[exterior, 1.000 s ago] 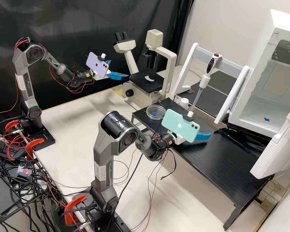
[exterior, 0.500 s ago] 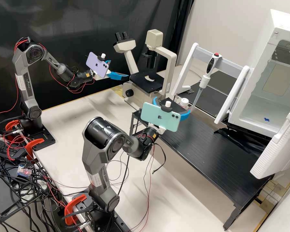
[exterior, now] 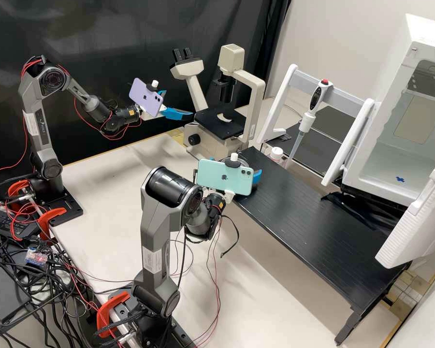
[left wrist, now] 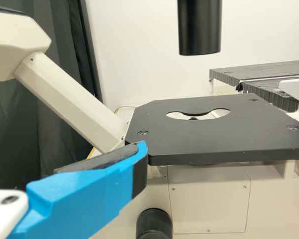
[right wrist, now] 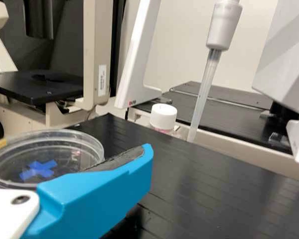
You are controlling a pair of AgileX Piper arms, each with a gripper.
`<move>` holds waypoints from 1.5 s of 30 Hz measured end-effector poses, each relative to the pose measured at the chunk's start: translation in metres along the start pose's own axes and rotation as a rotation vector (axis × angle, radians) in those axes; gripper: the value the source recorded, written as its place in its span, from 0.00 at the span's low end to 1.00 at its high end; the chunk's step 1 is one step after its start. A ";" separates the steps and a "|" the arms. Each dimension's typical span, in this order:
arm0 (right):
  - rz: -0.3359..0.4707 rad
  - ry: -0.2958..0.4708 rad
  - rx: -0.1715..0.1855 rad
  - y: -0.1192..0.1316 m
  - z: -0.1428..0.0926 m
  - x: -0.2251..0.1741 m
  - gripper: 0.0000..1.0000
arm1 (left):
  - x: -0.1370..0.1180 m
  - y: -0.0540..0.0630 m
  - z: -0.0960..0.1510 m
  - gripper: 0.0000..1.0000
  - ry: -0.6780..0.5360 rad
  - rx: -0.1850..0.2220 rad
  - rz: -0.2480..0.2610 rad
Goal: Move the petri dish to the incubator
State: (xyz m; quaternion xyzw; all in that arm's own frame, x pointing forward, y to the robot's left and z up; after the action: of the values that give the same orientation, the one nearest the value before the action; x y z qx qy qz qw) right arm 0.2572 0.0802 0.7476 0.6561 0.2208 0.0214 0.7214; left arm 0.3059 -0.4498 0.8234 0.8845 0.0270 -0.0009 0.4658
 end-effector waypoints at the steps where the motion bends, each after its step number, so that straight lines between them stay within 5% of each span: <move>1: -0.001 -0.003 0.000 0.000 0.001 0.001 1.00 | 0.000 0.000 0.000 1.00 0.000 0.000 0.000; 13: -0.021 -0.003 0.028 -0.009 0.008 0.004 1.00 | 0.000 0.000 0.000 1.00 0.000 0.000 0.000; 14: -0.021 -0.003 0.028 -0.009 0.008 0.004 0.00 | 0.000 0.000 0.000 1.00 0.000 0.000 0.000; 45: -0.070 0.021 0.073 -0.009 0.012 0.005 0.00 | 0.000 0.000 0.000 1.00 0.000 0.000 0.000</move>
State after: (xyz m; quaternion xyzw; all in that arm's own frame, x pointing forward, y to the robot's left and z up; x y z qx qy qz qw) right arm 0.2636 0.0698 0.7379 0.6737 0.2517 -0.0052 0.6948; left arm 0.3059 -0.4498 0.8234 0.8845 0.0270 -0.0009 0.4658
